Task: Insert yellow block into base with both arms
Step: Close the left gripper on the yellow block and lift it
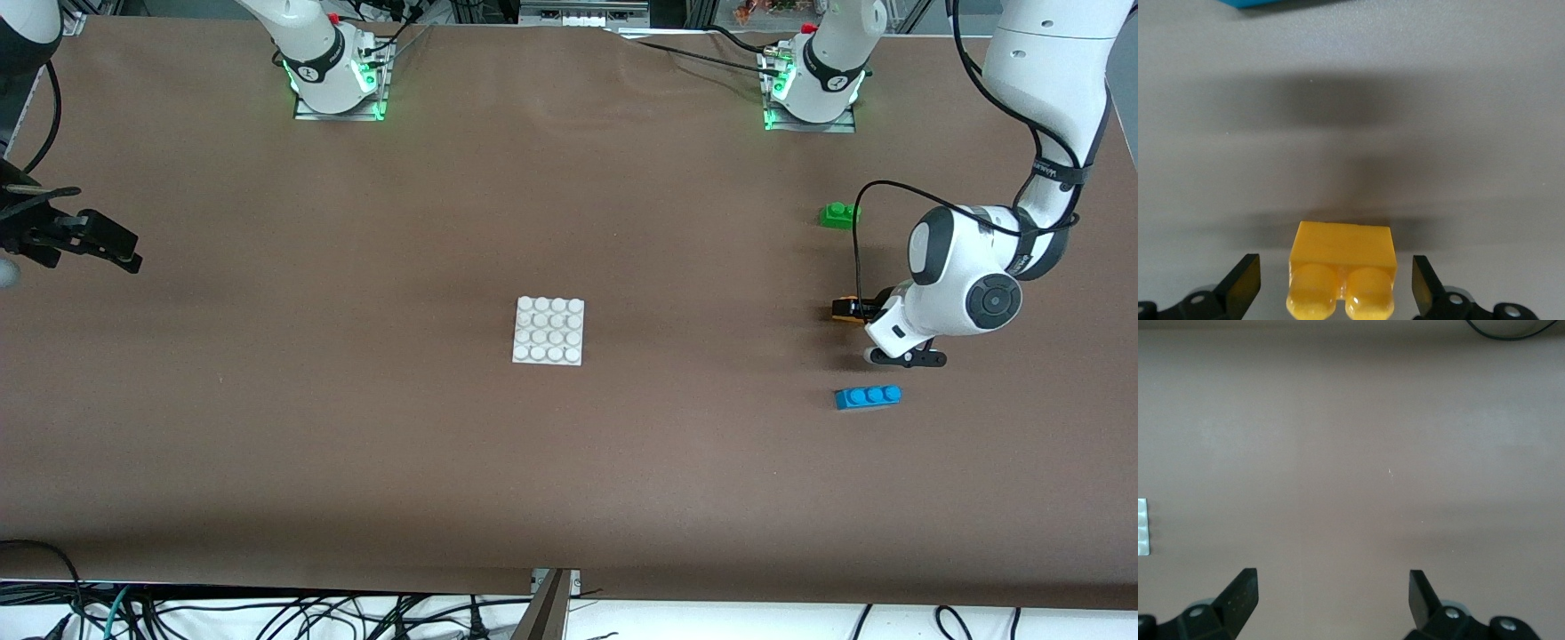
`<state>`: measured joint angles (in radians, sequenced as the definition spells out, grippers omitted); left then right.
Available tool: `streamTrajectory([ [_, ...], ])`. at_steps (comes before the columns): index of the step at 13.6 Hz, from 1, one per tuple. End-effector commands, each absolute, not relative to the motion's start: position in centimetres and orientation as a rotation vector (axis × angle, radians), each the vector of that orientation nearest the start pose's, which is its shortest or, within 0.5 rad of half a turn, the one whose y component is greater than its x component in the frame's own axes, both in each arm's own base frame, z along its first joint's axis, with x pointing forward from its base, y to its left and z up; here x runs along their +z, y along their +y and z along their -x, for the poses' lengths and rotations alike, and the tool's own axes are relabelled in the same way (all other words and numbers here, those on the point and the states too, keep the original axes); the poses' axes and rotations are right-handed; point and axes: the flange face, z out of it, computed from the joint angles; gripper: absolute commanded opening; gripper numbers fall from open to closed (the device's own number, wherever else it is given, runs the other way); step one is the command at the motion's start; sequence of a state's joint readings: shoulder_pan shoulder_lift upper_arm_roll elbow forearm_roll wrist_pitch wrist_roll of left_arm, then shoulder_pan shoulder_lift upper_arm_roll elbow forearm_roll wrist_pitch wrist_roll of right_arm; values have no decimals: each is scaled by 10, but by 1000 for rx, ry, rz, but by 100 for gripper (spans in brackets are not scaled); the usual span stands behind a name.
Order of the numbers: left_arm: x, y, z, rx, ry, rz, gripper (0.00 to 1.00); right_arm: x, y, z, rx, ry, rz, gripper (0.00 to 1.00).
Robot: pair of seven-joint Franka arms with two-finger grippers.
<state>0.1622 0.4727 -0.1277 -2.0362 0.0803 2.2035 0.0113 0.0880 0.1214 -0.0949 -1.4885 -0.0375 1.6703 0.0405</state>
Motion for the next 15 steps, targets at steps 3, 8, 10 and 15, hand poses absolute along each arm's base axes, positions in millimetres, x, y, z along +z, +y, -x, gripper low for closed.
streamTrajectory([
  [3, 187, 22, -562, 458, 62, 3140, 100, 605, -8, -597, -90, 62, 3199, 100],
  [8, 195, 21, -562, 482, 67, 3134, 49, 604, -8, -597, -88, 65, 3198, 100],
  [10, 202, 19, -562, 506, 71, 3129, 32, 605, -9, -597, -90, 70, 3198, 100],
  [15, 247, 12, -586, 561, 48, 3147, 13, 604, -9, -597, -88, 70, 3198, 100],
])
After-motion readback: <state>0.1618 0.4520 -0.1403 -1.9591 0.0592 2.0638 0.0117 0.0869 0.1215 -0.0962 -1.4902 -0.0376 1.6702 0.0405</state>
